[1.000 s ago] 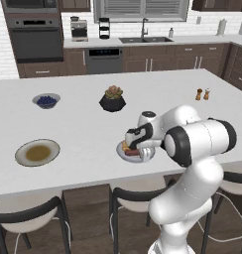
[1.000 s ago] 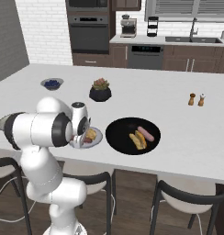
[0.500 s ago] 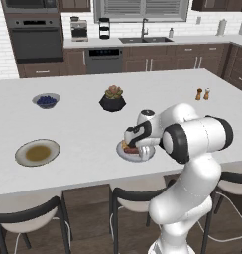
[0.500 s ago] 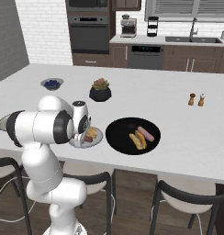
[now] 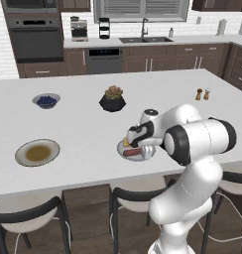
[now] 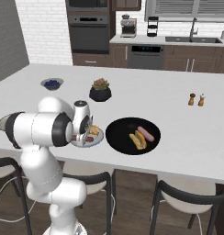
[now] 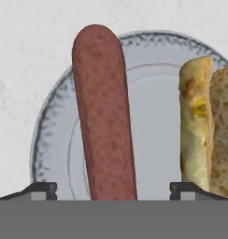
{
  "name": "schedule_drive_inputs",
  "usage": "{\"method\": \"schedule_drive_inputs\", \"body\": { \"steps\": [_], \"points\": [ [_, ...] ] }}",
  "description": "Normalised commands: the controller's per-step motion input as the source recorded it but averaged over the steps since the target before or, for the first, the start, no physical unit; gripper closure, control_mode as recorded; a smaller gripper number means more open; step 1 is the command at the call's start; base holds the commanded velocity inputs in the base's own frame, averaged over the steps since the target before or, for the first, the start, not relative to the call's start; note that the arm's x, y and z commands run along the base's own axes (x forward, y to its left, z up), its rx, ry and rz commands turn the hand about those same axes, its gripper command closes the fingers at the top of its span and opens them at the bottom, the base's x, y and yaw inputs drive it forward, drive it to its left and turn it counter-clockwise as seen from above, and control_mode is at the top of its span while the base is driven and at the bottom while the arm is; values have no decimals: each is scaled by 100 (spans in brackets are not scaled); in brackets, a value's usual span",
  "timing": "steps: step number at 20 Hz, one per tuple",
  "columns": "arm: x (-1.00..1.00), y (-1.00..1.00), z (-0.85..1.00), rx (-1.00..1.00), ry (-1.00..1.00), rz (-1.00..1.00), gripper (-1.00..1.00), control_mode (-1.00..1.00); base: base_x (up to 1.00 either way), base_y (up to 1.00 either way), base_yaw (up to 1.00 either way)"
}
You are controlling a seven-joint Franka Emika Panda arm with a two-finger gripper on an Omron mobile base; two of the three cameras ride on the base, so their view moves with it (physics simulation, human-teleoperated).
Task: Place one bun and one sausage from the bowl on each plate.
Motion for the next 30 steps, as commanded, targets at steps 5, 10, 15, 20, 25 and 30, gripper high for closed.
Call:
{"method": "schedule_drive_inputs", "body": {
  "steps": [5, 10, 15, 20, 25, 30],
  "points": [
    [-17, -2, 33, 0, -7, 0, -100, -100, 0, 0, 0],
    [-9, -7, 49, 0, -7, 0, -100, -100, 0, 0, 0],
    [-23, -18, 45, 0, -13, -3, -100, -100, 0, 0, 0],
    [-26, -38, 35, -1, -17, -22, -100, -100, 0, 0, 0],
    [-11, -79, 29, 0, -3, -34, -100, -100, 0, 0, 0],
    [-1, -92, 17, 0, 0, -45, -100, -100, 0, 0, 0]
  ]
}}
